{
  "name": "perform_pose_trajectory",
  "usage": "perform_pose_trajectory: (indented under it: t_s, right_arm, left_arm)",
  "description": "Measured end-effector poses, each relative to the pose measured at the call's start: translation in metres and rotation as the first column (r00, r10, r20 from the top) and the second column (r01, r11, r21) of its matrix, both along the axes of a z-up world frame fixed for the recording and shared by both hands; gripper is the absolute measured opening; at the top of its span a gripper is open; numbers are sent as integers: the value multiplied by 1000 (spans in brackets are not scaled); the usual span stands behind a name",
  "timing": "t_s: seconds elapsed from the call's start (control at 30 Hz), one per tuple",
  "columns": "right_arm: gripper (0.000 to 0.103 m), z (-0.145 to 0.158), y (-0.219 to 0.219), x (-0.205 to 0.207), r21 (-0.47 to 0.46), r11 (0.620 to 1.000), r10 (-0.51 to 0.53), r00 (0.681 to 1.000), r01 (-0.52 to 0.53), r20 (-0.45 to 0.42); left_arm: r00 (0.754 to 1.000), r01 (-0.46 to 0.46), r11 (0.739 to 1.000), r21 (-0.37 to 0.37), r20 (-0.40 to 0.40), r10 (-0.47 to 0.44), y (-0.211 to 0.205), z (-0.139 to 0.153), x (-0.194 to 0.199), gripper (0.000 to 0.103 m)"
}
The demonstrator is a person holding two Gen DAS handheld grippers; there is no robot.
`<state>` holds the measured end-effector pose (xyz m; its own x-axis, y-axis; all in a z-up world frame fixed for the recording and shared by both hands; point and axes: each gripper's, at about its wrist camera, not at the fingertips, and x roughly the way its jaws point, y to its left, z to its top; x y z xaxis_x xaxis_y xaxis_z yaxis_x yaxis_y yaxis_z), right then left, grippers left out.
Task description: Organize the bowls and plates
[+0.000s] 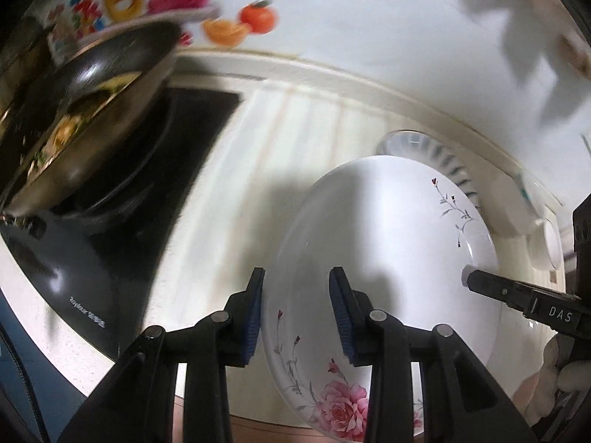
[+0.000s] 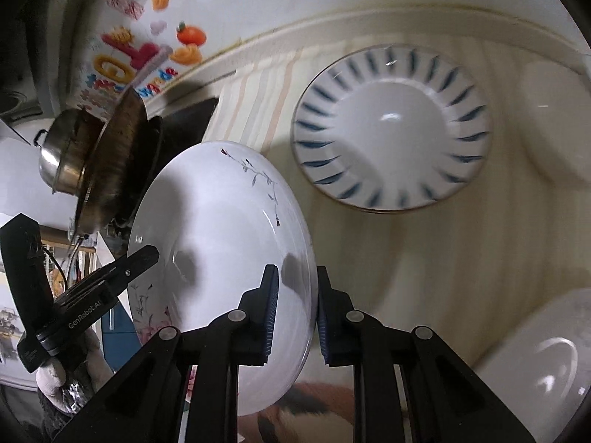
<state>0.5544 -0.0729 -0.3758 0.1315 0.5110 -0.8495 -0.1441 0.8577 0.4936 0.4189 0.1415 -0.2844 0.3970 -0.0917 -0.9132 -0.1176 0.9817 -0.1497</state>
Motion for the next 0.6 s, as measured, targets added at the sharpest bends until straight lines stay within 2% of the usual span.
perform_pose_trajectory:
  t_s: [0.17,0.3,0.43,0.6]
  right_arm:
    - [21,30,-66,-21,-15,999,-45,998,46,33]
    - [21,42,-124,-40,-27,996,-88,995,89,37]
    - [21,40,-183,-62,-61,989,-130,991,131,20]
    - [21,20,-238,-87,-95,978,-188,982,185,-14]
  left_arm:
    - [997,73,997,-29,14,-73,-57,14,-5,32]
    - [992,127,990,-68,-5,-128,-108,12,-7,32]
    - [980,190,978,-90,-39,-194,-160,0,-10,32]
    - [960,258,964,-65,-97,-263,-213,-24,-12,32]
